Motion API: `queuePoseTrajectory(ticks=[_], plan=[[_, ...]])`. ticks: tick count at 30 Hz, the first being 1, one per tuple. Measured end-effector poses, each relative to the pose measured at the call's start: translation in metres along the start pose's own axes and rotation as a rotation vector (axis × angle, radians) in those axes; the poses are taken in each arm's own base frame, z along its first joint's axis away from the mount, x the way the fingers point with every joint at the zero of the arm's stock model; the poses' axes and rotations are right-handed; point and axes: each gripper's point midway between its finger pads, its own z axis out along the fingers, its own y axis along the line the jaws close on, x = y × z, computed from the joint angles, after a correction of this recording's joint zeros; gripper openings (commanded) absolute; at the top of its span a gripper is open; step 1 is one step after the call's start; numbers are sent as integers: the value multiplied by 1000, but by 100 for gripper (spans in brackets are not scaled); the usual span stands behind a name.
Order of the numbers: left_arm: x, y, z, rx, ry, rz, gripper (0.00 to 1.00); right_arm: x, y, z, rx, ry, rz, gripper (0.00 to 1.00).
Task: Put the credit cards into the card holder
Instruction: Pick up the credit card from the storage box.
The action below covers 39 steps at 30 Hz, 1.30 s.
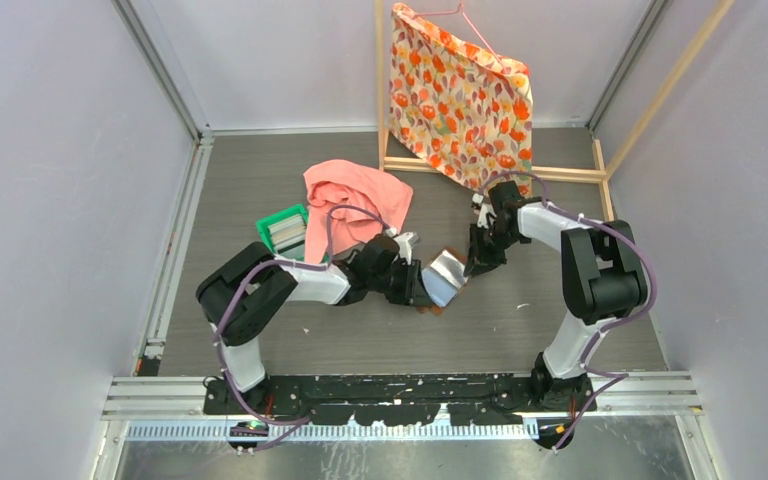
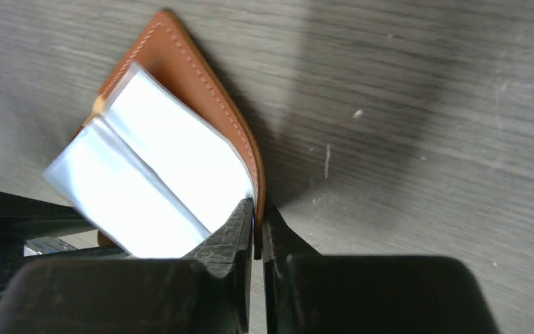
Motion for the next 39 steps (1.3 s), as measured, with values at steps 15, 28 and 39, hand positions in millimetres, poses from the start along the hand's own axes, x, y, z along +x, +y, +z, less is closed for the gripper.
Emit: queuePoseTrajectory(ticks=[15, 28, 39], plan=[[-29, 26, -9, -103, 8, -34, 30, -2, 26, -7, -168, 12, -12, 38], [-36, 20, -65, -206, -24, 30, 35, 5, 61, -39, -306, -9, -192, 40], [-43, 25, -57, -239, -4, 27, 34, 17, 76, -56, -411, 25, -349, 40]])
